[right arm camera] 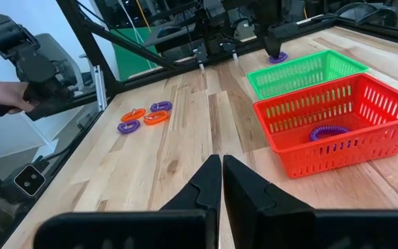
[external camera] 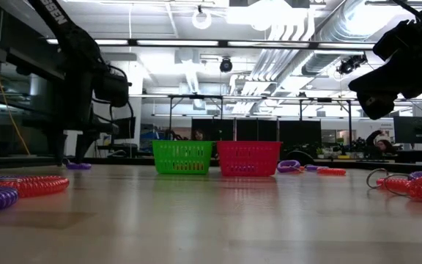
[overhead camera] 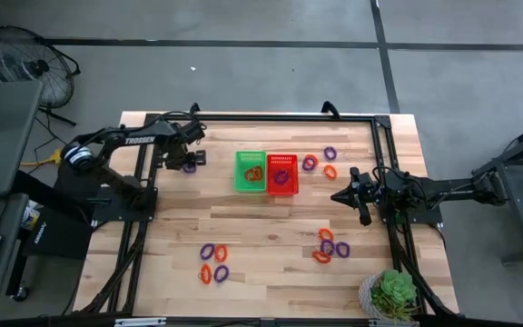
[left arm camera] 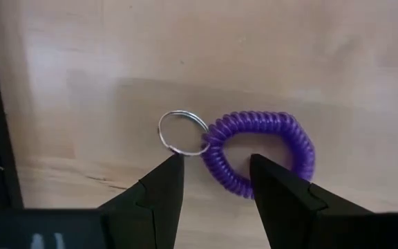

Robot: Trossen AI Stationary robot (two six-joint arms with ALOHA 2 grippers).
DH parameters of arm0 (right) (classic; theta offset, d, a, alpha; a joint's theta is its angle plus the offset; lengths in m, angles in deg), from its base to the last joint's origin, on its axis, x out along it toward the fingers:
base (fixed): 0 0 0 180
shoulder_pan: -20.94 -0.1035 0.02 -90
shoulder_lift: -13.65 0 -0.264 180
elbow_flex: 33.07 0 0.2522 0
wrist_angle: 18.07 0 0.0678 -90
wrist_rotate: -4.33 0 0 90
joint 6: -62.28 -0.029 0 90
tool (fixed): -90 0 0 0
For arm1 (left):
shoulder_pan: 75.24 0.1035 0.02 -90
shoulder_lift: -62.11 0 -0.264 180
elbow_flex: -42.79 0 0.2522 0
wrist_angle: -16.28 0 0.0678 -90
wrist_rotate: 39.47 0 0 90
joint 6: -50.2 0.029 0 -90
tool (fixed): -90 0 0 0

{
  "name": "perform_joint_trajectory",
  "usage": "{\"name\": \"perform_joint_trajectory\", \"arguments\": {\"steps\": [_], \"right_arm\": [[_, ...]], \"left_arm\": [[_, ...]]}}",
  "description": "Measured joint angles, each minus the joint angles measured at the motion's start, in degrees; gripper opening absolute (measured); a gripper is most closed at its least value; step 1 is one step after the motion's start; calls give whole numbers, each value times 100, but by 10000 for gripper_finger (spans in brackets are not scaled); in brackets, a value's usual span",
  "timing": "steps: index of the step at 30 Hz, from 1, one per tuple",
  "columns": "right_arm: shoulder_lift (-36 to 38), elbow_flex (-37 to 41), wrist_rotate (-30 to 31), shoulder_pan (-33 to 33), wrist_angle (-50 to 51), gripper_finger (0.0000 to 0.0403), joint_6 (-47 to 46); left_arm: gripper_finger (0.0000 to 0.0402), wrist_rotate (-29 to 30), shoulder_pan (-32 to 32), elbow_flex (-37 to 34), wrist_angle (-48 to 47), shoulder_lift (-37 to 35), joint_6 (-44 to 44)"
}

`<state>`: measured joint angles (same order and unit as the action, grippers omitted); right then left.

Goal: Sort spring keychains
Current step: Put the purple spring keychain into the orange bin

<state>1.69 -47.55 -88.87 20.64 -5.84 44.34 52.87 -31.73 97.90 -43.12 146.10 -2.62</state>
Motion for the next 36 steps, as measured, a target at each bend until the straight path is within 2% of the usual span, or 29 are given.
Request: {"name": "perform_joint_trajectory", "arguments": {"steps": [11,24,30,36], "right_arm": [[-2,1,0,-1,-1,12,0],[-2,1,0,-2,-1,12,0],[-2,-1,0,-1,-1,12,0],[-2,0,1,-1,-1,12,0]], "left_arm": [[157,-38,0,27,65,312,-86],[59,-156,-2,20,148,323,-150],[37,-165,-2,13,179,323,-31],[33,-176,-2,9,200,323,87]]}}
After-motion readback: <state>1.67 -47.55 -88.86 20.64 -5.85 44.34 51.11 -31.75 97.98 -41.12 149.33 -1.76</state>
